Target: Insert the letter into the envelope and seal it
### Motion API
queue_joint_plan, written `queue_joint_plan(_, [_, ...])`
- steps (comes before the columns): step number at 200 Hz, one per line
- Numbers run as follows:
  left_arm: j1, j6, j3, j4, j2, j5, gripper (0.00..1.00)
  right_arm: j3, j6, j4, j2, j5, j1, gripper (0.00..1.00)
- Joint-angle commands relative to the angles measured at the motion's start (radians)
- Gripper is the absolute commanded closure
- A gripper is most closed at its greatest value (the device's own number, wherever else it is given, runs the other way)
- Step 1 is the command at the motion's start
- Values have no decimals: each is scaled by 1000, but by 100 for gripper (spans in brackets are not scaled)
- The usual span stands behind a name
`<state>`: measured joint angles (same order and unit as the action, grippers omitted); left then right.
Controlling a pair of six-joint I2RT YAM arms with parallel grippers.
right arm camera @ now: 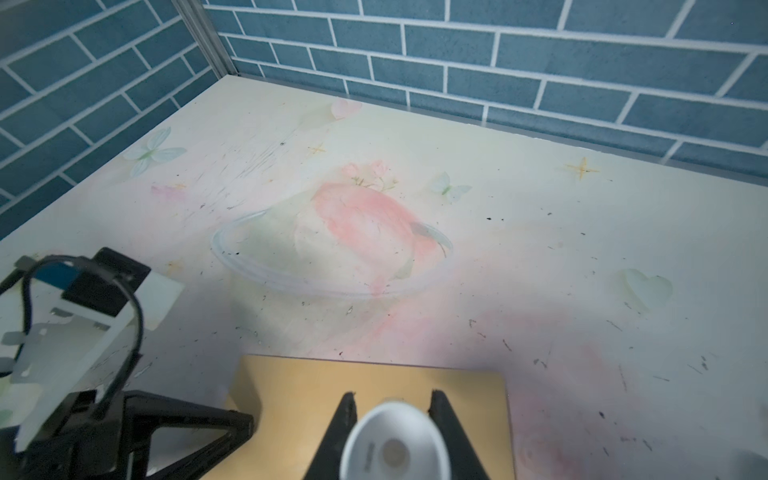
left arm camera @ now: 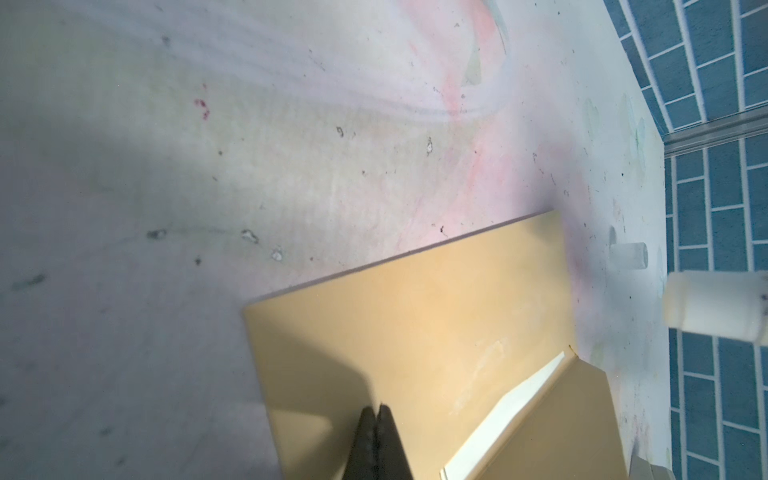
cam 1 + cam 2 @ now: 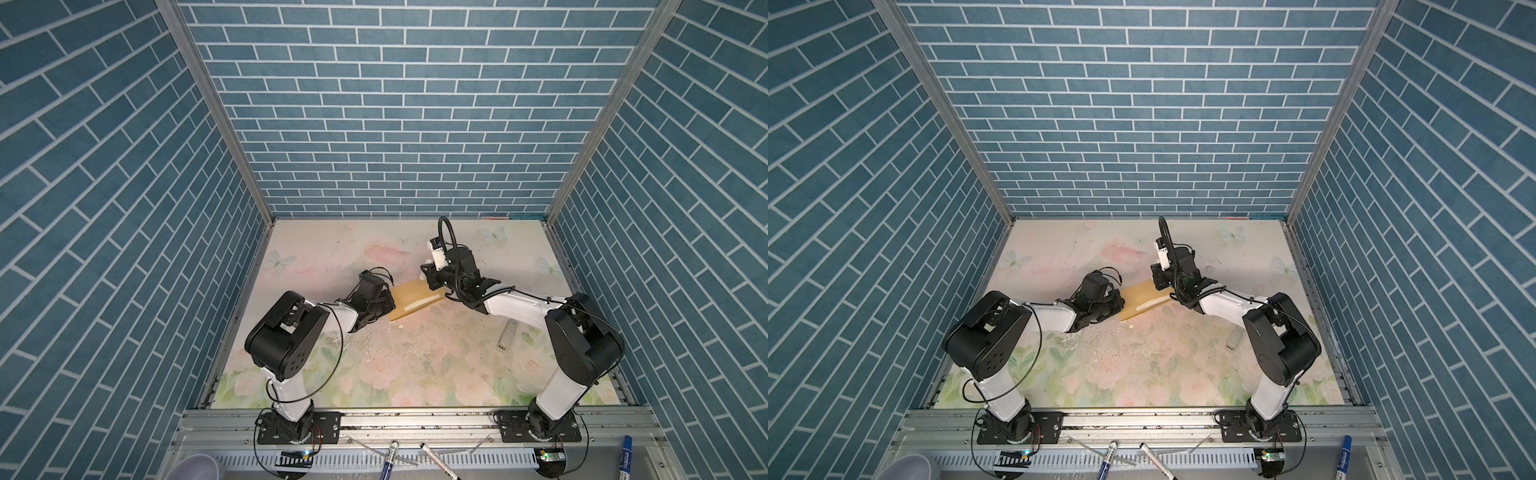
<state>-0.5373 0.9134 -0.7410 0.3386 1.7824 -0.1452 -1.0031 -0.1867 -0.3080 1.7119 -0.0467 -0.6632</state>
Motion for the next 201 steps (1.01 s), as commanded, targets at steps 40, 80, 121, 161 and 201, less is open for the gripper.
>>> queue_joint_plan(40, [0,4,54,-204,77,33,100,-76,34,25,60,-4,-104,100])
queue_joint_plan(80, [0,10,55,-196,79,30,100,-107,58,41,103,19,-140,100])
queue_joint_plan(121, [0,11,60,-191,78,30,100,-117,53,37,142,13,-156,100])
queue_joint_plan(161, [0,11,62,-191,77,30,100,-118,49,22,164,14,-166,100])
queue_joint_plan(201, [0,10,60,-188,78,30,100,-126,45,11,185,8,-170,100])
